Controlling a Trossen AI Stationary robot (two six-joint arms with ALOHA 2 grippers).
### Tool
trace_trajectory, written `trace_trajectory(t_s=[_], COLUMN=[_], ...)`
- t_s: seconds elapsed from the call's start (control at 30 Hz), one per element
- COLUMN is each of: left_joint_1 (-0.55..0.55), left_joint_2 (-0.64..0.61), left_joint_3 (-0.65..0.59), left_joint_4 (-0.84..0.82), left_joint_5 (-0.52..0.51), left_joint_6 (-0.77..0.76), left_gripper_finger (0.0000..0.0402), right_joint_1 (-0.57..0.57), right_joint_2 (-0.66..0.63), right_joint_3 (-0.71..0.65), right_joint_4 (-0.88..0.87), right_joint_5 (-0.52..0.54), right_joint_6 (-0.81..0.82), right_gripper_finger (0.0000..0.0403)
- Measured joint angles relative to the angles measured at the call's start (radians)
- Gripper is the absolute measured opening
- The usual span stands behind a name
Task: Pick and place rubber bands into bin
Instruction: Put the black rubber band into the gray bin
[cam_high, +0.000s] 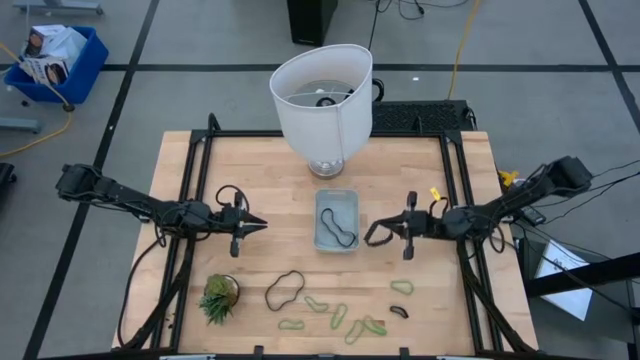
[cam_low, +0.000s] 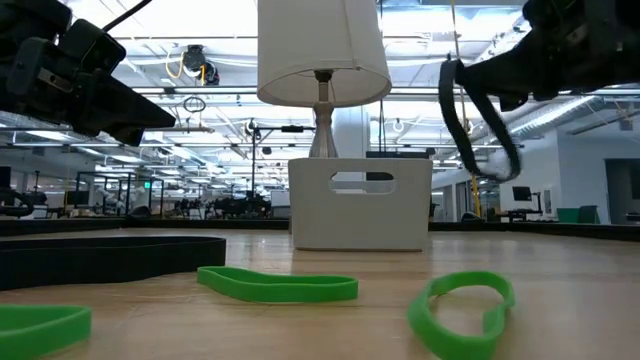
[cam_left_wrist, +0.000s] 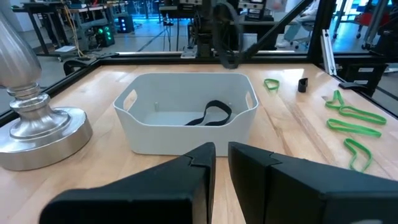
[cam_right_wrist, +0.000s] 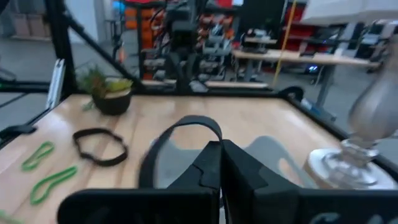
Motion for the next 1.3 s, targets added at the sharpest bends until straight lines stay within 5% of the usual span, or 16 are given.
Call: trace_trajectory(t_s=[0.43,0.8,1.07,1.3], left_joint_1=[0.0,0.0,0.0,0.0], left_joint_2=[0.0,0.0,0.0,0.0], left_joint_3=[0.0,0.0,0.0,0.0], left_joint_4=[-0.008,-0.012,-0.014,-0.013], left_joint_5=[-0.016,-0.016,-0.016,-0.016], left_joint_6=[0.01,0.009,0.009,0.007], left_gripper_finger=[0.0051,0.0051,0.0051,0.0051], right_joint_1=[-0.136,-0.234,-0.31,-0.371], right_joint_2=[0.101,0.311,0.404,0.507], right_joint_3=[0.187,0.469,0.573,0.652], right_joint_4=[-0.008,-0.252,-0.354,-0.54], right_joint_5=[-0.216,-0.263,-0.418,-0.42], right_joint_6=[-0.13,-0.145,-0.12,-0.084], right_gripper_finger=[0.0,0.0,0.0,0.0])
